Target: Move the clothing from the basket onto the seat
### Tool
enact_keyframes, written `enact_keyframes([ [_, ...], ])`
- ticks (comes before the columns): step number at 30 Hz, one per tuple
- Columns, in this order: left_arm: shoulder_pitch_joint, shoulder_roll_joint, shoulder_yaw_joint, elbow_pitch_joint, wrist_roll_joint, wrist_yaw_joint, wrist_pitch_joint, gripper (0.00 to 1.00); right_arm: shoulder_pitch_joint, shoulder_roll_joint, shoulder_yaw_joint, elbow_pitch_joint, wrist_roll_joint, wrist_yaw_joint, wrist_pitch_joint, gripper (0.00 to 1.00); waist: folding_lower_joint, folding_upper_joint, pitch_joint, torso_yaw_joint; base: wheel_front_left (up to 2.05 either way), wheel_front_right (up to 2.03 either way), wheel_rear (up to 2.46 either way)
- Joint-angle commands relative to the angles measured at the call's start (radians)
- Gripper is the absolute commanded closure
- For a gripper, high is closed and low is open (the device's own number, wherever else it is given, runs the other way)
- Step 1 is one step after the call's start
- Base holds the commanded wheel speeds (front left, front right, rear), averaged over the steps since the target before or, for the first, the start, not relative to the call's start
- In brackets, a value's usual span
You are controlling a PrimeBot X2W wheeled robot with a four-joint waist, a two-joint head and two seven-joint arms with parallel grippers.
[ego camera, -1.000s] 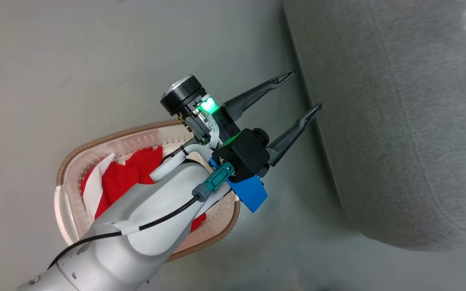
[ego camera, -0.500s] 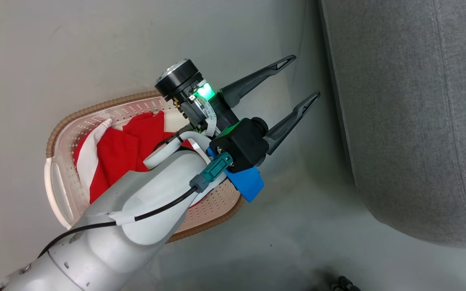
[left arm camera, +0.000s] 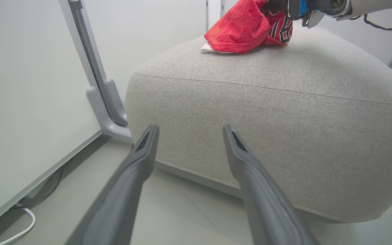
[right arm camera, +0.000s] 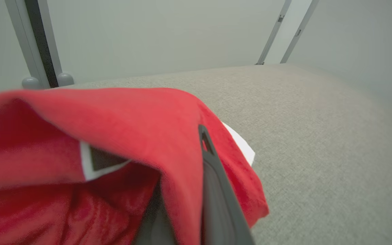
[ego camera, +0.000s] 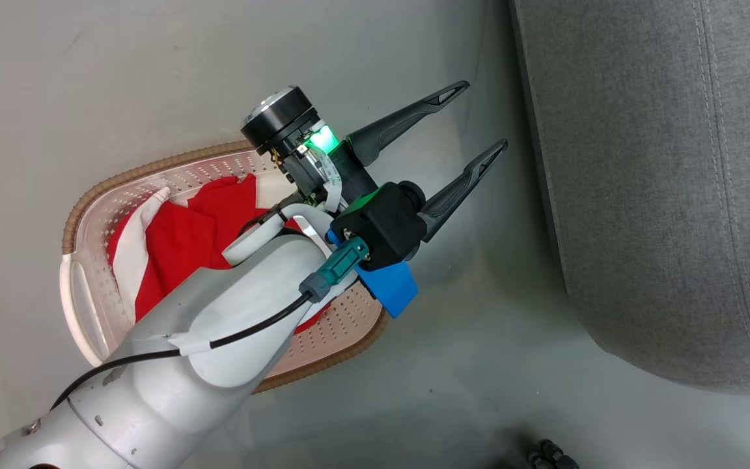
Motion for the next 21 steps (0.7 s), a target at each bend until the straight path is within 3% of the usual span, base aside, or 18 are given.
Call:
enact_keyframes([
  [1,-0.015,0.002,-0.003,0.003,-0.003,0.0,-0.002,0.0,0.002,0.008,-0.01,0.031,-0.004,0.0,-0.001,1.0,-0.0001,0.0,-0.006,-0.003,0.0,0.0,0.0],
  [2,-0.016,0.002,-0.003,0.004,-0.005,0.0,-0.002,0.0,-0.001,0.011,-0.012,0.037,-0.007,0.0,-0.001,1.0,-0.0001,0.0,-0.009,-0.004,0.0,0.0,0.0],
  [4,-0.015,0.002,-0.003,0.005,-0.007,0.002,-0.002,0.0,-0.001,0.017,-0.016,0.029,-0.011,0.0,-0.001,0.51,-0.0001,0.0,-0.019,-0.007,0.0,0.0,0.0],
  [5,-0.013,0.003,-0.004,0.006,-0.008,0.004,-0.002,0.0,0.001,0.021,-0.016,0.022,-0.014,0.0,-0.001,0.0,-0.0001,0.0,-0.026,-0.009,0.0,0.0,0.0],
  [10,0.019,-0.001,0.002,0.004,-0.021,0.014,-0.002,0.0,0.085,0.058,-0.009,-0.047,-0.009,0.0,-0.001,0.0,-0.0001,0.0,-0.08,-0.018,0.0,0.0,0.0],
  [21,0.117,-0.007,0.043,-0.005,-0.054,0.041,-0.002,0.0,0.352,0.142,0.116,-0.305,0.015,0.0,-0.001,0.0,-0.0001,0.0,-0.235,-0.016,0.0,0.0,0.0],
])
